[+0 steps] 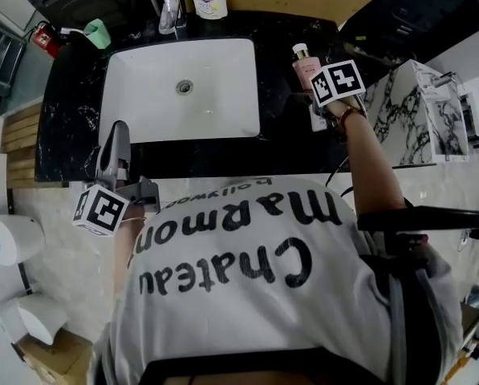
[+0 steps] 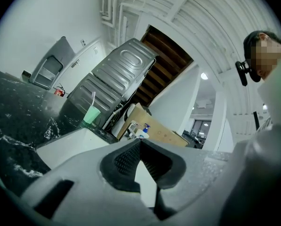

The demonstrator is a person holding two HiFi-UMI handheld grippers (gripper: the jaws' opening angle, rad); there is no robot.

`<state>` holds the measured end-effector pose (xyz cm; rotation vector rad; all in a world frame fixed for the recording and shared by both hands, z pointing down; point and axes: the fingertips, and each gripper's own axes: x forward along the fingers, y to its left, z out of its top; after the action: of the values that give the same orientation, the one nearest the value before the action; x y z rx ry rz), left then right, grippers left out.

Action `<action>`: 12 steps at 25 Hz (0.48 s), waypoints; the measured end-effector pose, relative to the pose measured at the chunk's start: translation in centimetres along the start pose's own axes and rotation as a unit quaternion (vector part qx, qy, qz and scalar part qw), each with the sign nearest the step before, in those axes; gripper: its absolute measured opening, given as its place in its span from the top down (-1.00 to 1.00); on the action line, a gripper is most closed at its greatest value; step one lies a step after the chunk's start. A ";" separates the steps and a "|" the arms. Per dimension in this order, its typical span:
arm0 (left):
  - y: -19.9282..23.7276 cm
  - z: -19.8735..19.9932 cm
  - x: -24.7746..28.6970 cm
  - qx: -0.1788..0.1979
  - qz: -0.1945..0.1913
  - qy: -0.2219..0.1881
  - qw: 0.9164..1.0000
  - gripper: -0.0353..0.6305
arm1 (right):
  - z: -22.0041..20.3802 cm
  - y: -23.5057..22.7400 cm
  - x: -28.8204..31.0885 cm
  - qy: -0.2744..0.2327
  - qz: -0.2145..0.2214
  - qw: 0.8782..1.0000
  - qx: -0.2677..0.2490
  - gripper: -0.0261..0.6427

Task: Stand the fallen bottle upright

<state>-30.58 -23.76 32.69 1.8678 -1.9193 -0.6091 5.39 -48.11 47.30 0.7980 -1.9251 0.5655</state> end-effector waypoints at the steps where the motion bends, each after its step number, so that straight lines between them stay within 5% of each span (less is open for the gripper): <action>1: -0.1 -0.1 -0.2 -0.002 0.003 -0.004 1.000 0.85 | 0.0 0.0 0.0 -0.001 0.001 1.000 0.001 -0.09; 12: -1.4 0.0 -3.5 0.001 0.044 -0.033 0.998 0.85 | 0.2 -0.4 -0.6 -0.035 0.035 0.998 0.026 -0.09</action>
<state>-29.30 -20.30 32.01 1.7747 -2.0329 -0.6484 5.73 -48.34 46.74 0.7946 -2.0158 0.6398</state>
